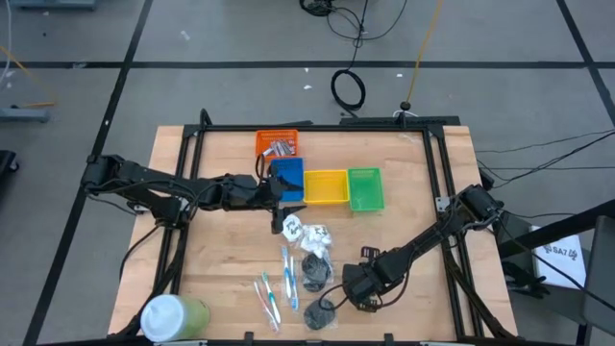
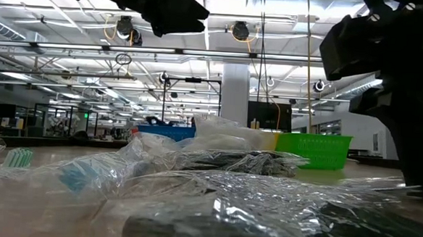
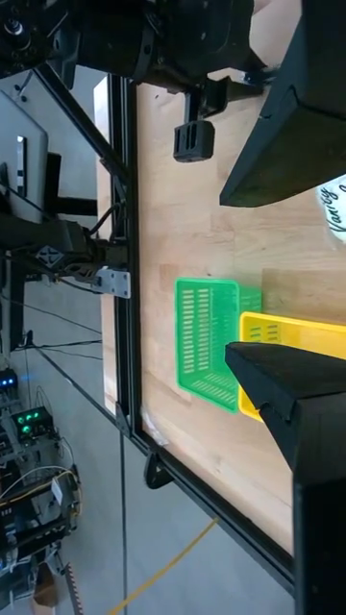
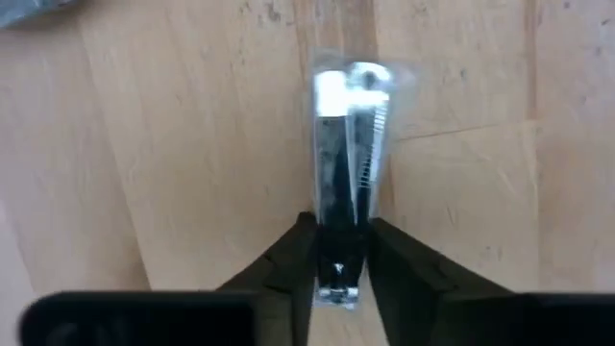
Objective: Pick & Place Travel size toiletries
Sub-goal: Put the bottom nail cutter into the orange basket
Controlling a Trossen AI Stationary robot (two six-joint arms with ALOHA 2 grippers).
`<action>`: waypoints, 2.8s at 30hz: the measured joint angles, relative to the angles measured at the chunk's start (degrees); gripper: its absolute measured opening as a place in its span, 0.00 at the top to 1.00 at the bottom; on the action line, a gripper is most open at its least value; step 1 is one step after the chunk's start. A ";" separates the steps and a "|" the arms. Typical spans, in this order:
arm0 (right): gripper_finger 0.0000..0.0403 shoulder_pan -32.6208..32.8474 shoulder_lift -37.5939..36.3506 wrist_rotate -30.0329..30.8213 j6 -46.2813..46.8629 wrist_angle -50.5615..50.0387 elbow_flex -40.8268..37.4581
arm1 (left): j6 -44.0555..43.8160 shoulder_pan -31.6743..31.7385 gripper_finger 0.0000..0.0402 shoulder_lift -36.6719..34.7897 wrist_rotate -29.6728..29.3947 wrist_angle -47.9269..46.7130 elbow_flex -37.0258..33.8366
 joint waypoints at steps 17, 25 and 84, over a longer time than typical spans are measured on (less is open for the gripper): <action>0.88 0.47 -11.45 18.56 -6.32 1.43 -0.49 | -0.12 0.00 0.40 0.00 0.00 0.11 0.00; 0.88 -0.26 -24.27 39.81 -23.68 31.37 -15.75 | -0.46 0.00 0.40 0.02 3.68 1.52 0.00; 0.88 -9.46 -30.16 20.44 -50.10 111.75 -45.86 | -0.25 -2.86 0.61 29.77 19.37 35.86 16.20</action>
